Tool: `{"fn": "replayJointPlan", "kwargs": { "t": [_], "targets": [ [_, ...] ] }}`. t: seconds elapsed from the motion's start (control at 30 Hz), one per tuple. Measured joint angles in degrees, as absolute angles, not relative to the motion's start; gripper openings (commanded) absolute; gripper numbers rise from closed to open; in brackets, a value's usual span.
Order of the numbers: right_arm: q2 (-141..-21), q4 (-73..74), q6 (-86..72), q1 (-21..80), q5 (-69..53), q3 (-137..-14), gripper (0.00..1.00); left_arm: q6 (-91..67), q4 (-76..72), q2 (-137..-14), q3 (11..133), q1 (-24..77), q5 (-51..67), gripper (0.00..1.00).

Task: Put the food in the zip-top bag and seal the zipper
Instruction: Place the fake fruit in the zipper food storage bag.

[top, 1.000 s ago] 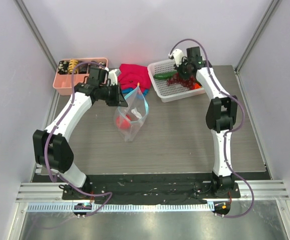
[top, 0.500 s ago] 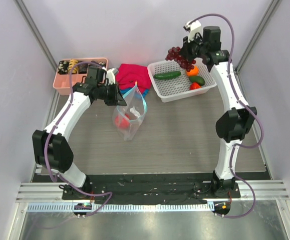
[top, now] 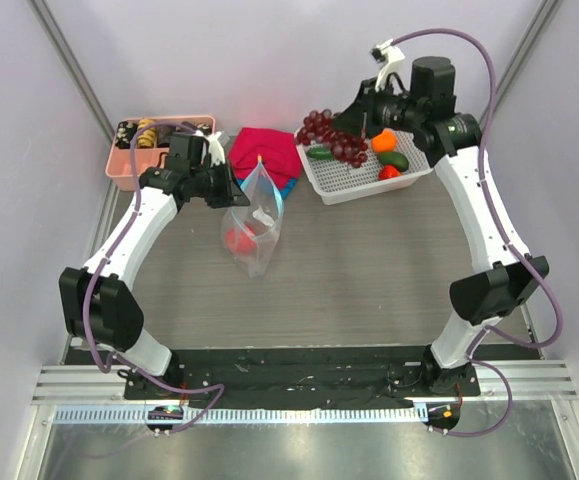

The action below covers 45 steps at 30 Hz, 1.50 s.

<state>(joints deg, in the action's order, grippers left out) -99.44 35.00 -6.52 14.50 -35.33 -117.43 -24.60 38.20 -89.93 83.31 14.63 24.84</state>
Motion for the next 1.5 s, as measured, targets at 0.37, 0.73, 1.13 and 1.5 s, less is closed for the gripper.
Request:
{"fn": "replayJointPlan", "kwargs": {
  "t": [0.37,0.73,1.13,1.5],
  "targets": [
    [-96.4,39.7,-13.8,26.3,-37.0,-108.5,0.01,-25.3,37.9,-89.9,83.3,15.5,23.6,0.00],
    [-102.7,38.8,-25.6,31.8,-31.8,-109.8,0.01,-25.3,37.9,-89.9,83.3,18.8,22.5,0.00],
    [-105.1,34.3,-39.9,36.9,-14.5,-109.1,0.01,-28.0,36.4,-89.9,81.5,19.0,25.0,0.00],
    [-103.9,32.9,-42.7,40.7,-1.0,-98.0,0.01,-31.3,33.4,-89.7,79.5,16.7,29.6,0.00]
  ]
}}
